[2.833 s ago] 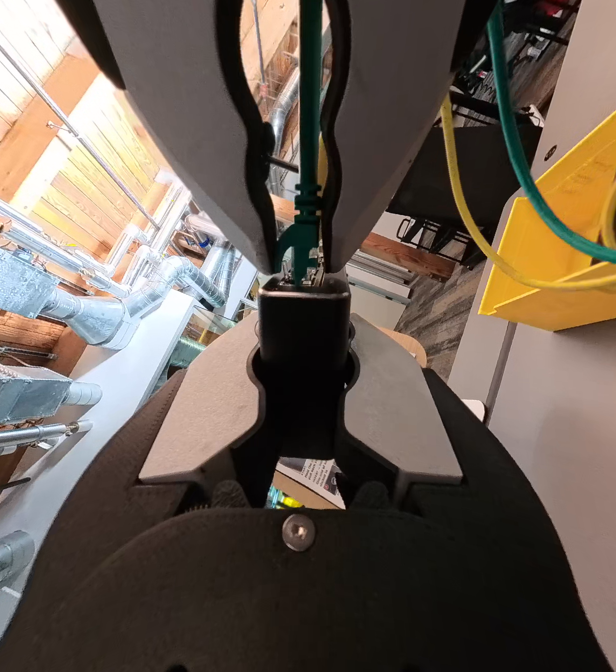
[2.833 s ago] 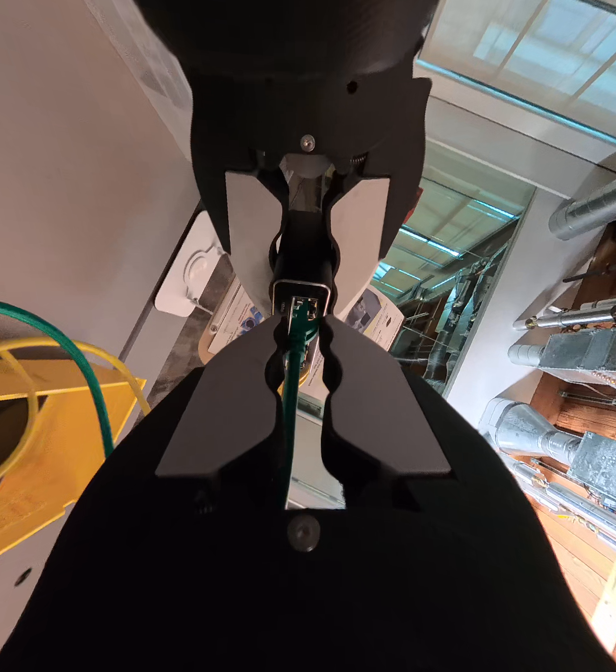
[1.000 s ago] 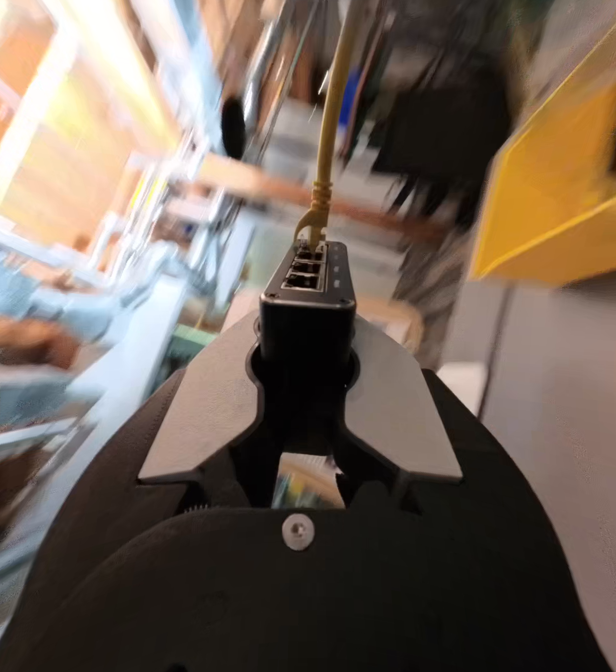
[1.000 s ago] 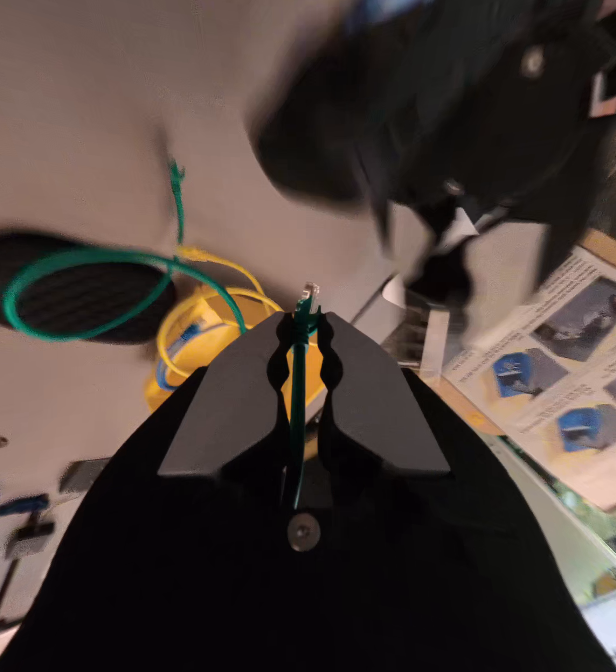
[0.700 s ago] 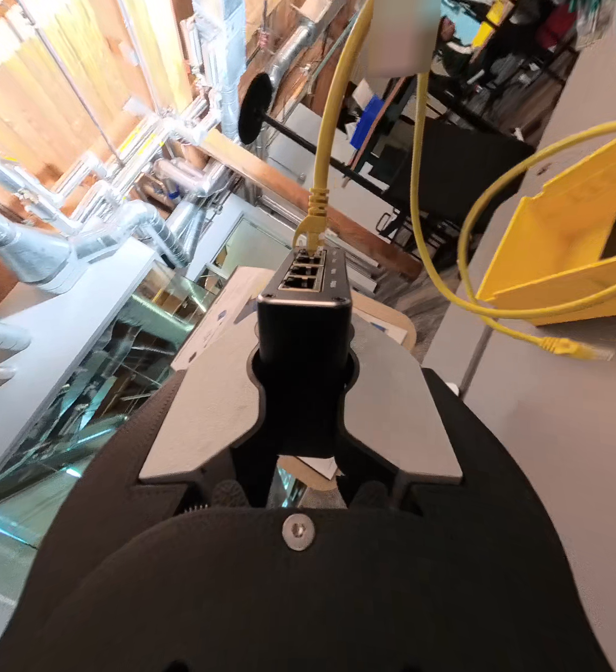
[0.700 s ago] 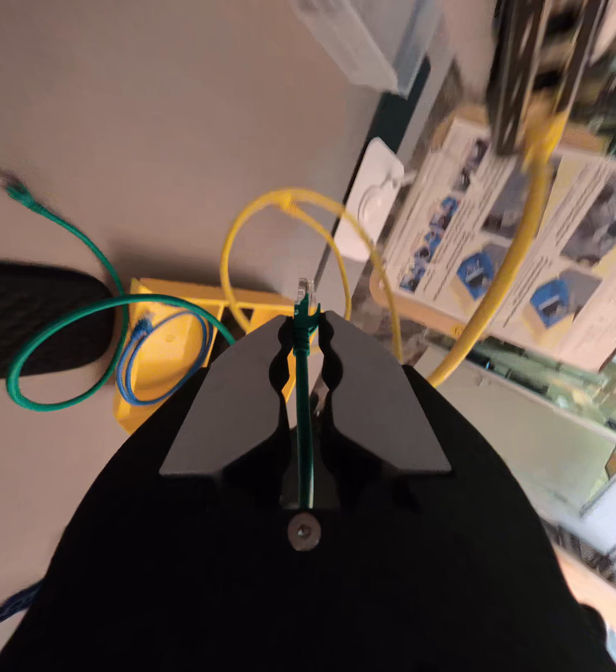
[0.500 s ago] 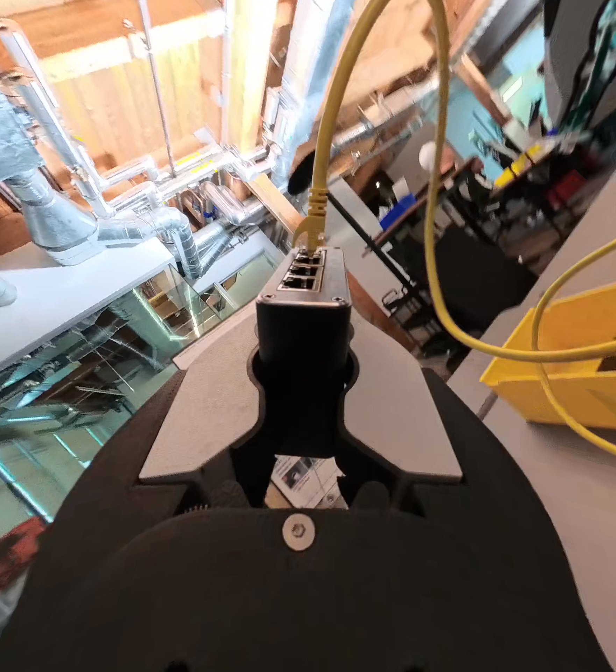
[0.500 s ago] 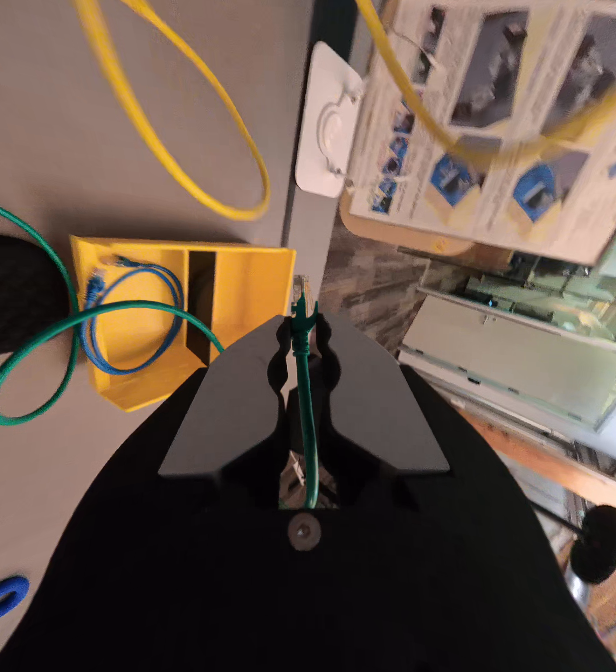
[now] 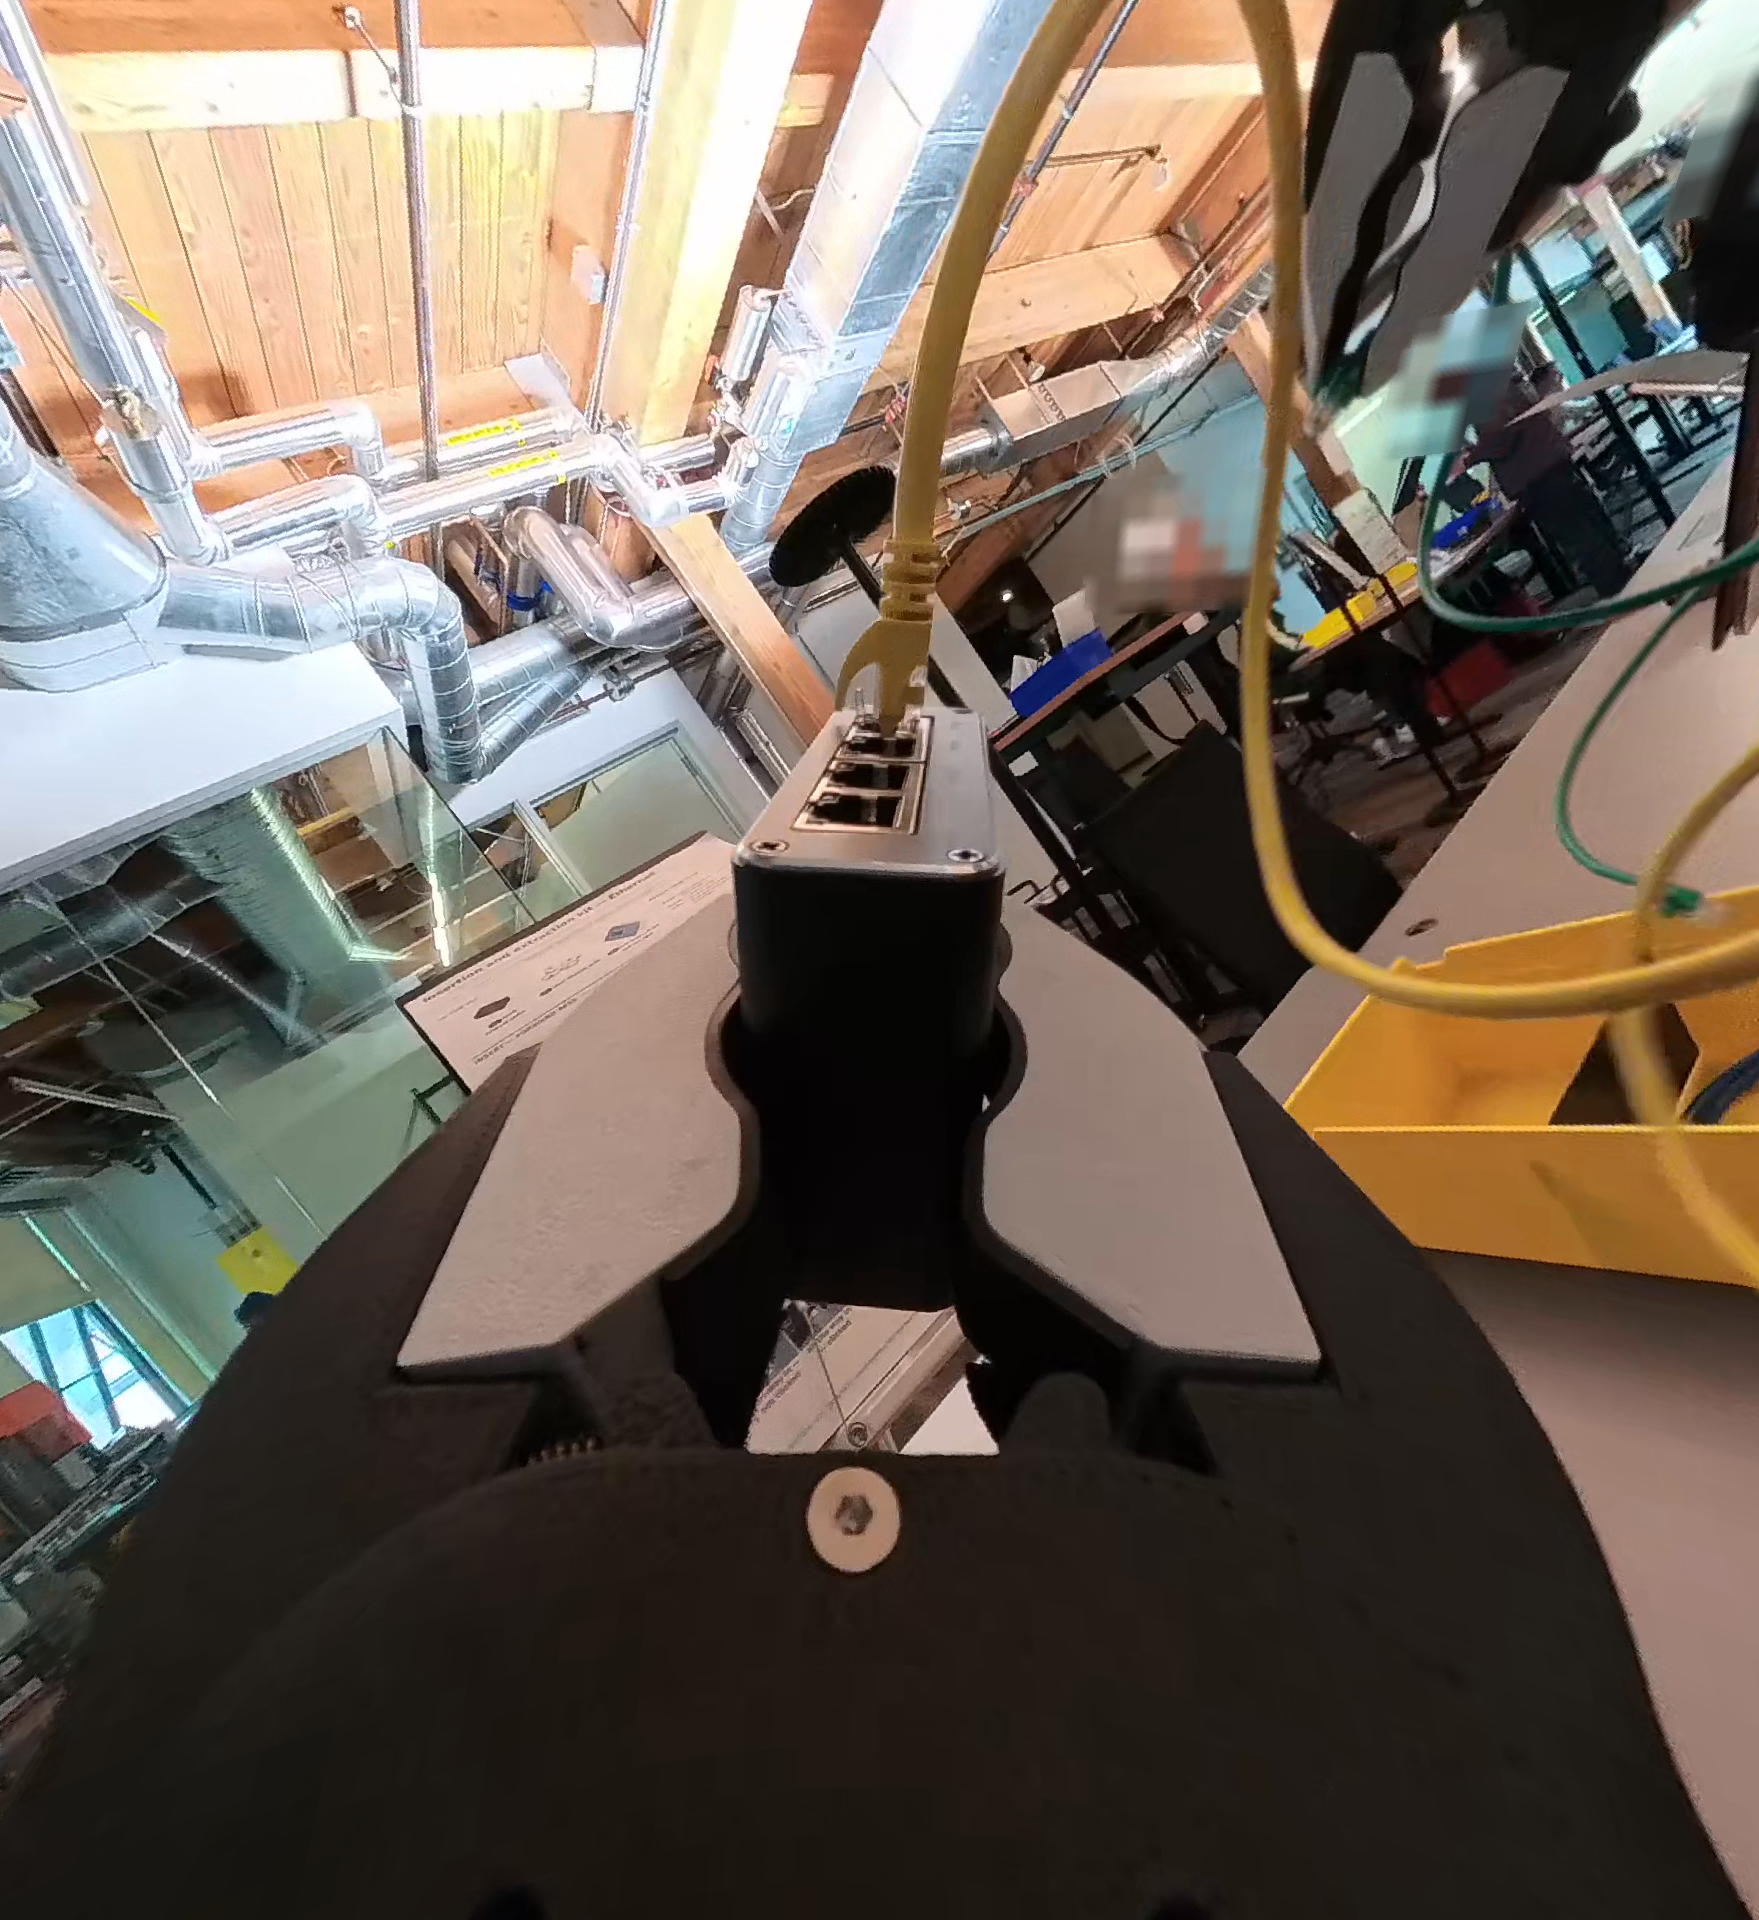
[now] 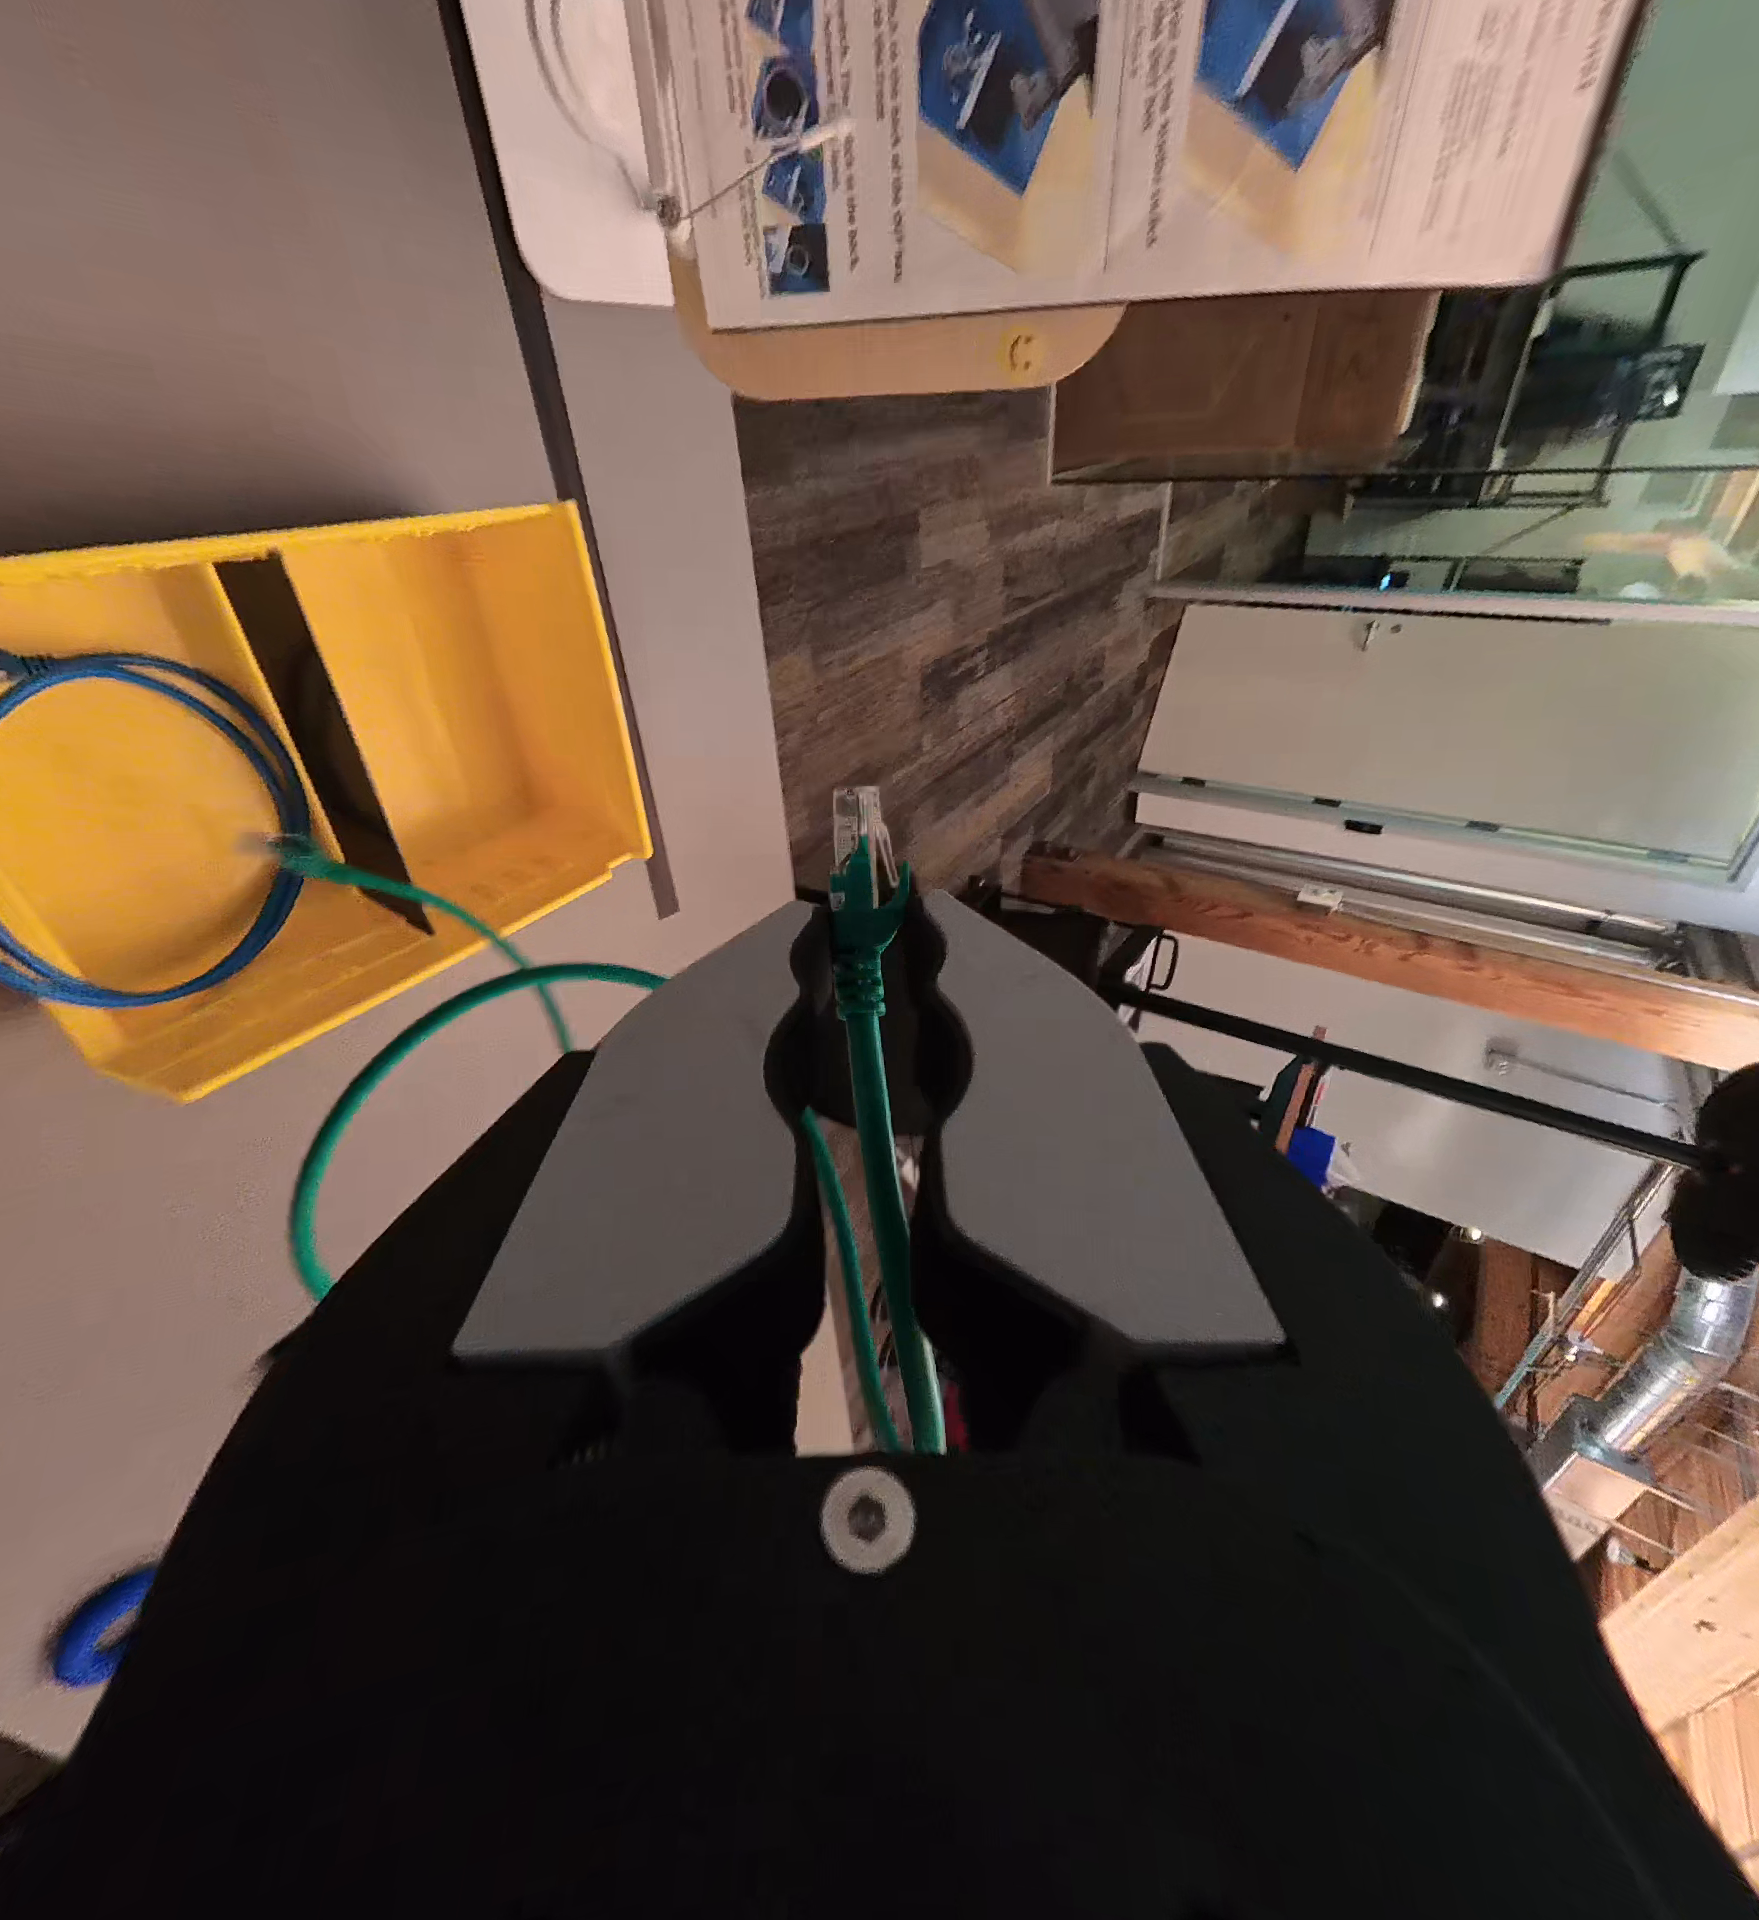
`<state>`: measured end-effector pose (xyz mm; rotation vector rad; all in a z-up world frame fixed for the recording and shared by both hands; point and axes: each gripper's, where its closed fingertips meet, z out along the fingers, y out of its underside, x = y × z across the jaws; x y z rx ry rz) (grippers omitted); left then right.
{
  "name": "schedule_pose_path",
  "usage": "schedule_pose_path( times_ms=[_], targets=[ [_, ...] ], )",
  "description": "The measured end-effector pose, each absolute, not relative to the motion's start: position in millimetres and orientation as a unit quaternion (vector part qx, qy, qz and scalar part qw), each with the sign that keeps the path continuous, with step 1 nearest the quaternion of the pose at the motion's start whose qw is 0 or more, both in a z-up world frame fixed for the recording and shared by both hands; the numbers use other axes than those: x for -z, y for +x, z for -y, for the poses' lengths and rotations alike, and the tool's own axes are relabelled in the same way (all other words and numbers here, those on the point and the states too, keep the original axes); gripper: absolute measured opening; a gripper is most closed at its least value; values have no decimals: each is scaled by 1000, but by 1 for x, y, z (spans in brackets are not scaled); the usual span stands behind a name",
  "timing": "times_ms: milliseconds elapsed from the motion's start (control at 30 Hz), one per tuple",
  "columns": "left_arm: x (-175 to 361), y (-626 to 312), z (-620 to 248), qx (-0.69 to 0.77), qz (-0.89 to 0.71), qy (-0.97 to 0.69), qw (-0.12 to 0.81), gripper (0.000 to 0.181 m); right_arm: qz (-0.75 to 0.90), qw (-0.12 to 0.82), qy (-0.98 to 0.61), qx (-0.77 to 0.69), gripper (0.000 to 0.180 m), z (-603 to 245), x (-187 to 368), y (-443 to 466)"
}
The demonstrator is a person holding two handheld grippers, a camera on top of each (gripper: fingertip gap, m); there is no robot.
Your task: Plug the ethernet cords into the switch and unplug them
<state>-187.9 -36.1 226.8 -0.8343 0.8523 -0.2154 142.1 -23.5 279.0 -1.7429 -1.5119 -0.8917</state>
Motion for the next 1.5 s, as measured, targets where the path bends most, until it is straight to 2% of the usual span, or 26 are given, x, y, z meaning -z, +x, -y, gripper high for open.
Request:
schedule_pose_path(
  times_ms=[133,633,867,1500],
  targets=[
    [-226,-188,32,92,-399,-401,820,36,582,285,-679,345,14,14,-252,152],
    [-225,-190,30,117,-397,-412,811,37,590,229,-712,303,14,8,-204,154],
    [-222,-184,31,113,-408,-416,805,37,614,166,-727,258,14,17,-138,151],
    [-213,-167,34,108,-433,-415,792,37,588,113,-793,111,14,54,18,167]
  ],
)
